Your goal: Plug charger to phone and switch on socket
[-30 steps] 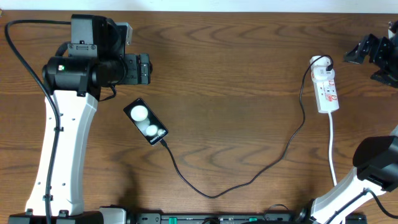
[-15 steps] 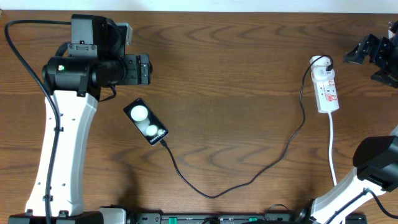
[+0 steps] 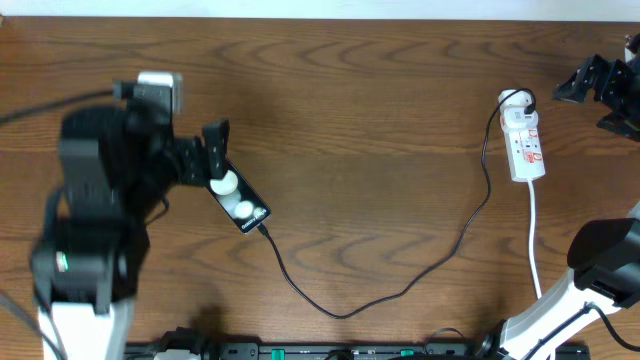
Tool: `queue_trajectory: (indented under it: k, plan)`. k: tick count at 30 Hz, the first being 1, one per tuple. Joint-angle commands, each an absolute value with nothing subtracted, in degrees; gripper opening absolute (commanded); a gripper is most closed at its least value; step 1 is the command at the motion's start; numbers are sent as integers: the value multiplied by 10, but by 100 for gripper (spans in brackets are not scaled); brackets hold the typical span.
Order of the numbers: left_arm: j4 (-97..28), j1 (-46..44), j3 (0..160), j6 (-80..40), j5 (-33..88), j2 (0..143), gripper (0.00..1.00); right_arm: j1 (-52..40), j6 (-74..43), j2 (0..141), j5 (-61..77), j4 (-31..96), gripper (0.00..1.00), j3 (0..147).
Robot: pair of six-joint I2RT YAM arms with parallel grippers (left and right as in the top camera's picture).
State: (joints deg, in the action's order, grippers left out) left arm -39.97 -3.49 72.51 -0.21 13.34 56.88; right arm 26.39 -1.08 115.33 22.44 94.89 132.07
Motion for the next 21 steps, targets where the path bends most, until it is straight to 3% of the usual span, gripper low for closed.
queue_trajectory:
  k: [1, 11, 19, 21]
  plan:
    - [-286, -33, 595, -11, 139, 472, 91, 266, -17, 1154, 226, 950, 99, 1326]
    - [82, -33, 230, 51, 189, 191, 91, 266, -17, 1154, 226, 950, 99, 1326]
    - [196, 8, 14, 68, 220, 28, 91, 266, -17, 1154, 226, 950, 99, 1326]
    - [168, 20, 4, 68, 234, 4, 91, 266, -17, 1154, 226, 950, 99, 1326]
